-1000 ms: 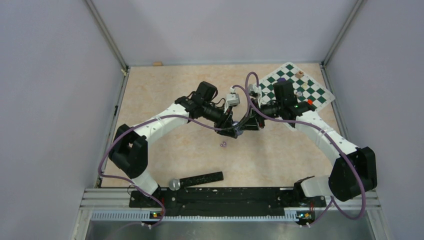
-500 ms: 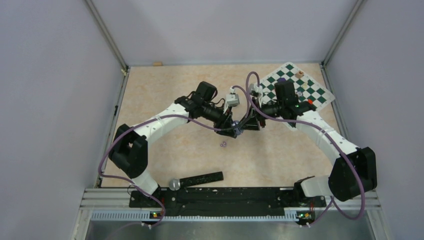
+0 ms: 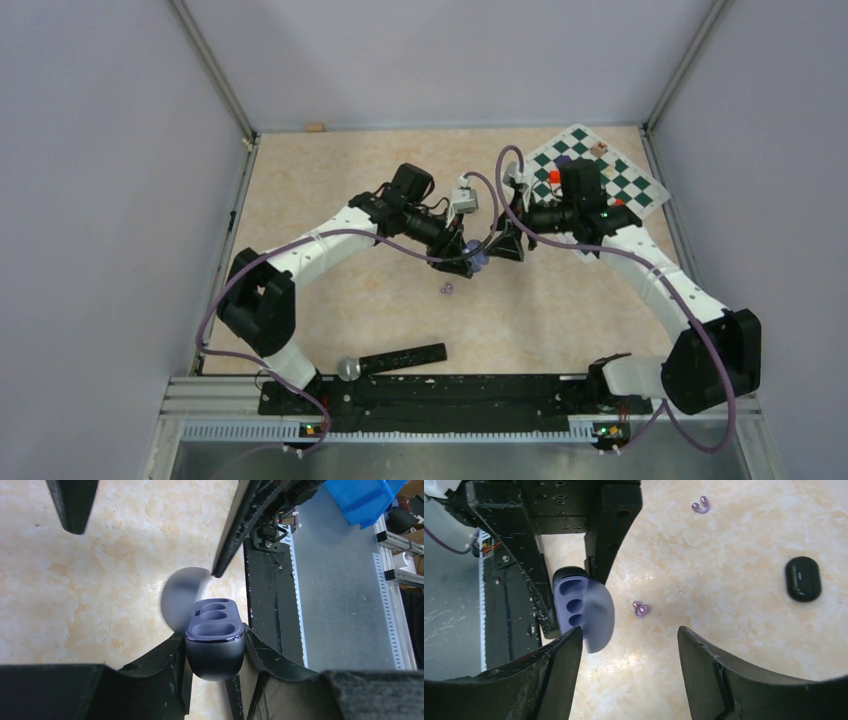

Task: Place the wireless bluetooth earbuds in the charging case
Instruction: Open the charging case.

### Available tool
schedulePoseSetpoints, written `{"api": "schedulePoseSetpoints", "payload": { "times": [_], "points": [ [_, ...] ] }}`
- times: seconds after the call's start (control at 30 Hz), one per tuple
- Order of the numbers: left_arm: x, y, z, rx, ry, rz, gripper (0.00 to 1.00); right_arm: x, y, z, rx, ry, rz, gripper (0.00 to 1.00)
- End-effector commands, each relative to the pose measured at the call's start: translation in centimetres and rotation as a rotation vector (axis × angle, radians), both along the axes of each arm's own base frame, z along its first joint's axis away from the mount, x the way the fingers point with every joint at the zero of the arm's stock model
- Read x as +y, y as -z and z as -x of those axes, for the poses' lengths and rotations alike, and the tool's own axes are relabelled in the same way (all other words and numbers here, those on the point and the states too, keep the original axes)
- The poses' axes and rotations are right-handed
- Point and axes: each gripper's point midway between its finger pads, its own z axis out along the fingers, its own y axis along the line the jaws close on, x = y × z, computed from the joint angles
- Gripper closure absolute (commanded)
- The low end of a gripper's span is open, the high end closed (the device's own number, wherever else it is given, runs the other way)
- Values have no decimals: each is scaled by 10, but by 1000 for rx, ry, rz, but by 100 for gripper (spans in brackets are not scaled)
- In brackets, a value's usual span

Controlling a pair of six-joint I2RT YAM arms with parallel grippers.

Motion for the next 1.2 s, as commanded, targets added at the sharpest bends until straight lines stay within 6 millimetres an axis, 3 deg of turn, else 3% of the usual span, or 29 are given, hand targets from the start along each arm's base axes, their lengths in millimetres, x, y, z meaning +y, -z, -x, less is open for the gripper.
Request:
{"api": "schedulePoseSetpoints", "payload": {
  "times": [0.0,0.37,0.47,0.63,0.77,0.93,1.03,1.17],
  "points": [
    [-3,-36,9,-61,55,98,96,-10,-16,-18,-134,81,20,30],
    [5,-46,-1,-90,16,102,100,-14,-38,-14,-200,101,-7,20],
    [18,-55,-14,-117,-28,107,100,-16,-43,-14,-213,111,-19,18],
    [60,-76,-37,-196,-138,108,100,-13,-39,-18,-184,124,-47,18],
    [98,-84,-49,-249,-225,79,100,-6,-18,-26,-111,131,-62,18],
    [139,-78,-45,-241,-280,32,100,10,17,-31,-5,128,-31,18],
    [156,-72,-39,-231,-310,41,100,27,41,-22,38,82,-1,20],
    [172,-60,-37,-234,-381,44,100,49,88,-10,29,31,124,21]
  ]
}}
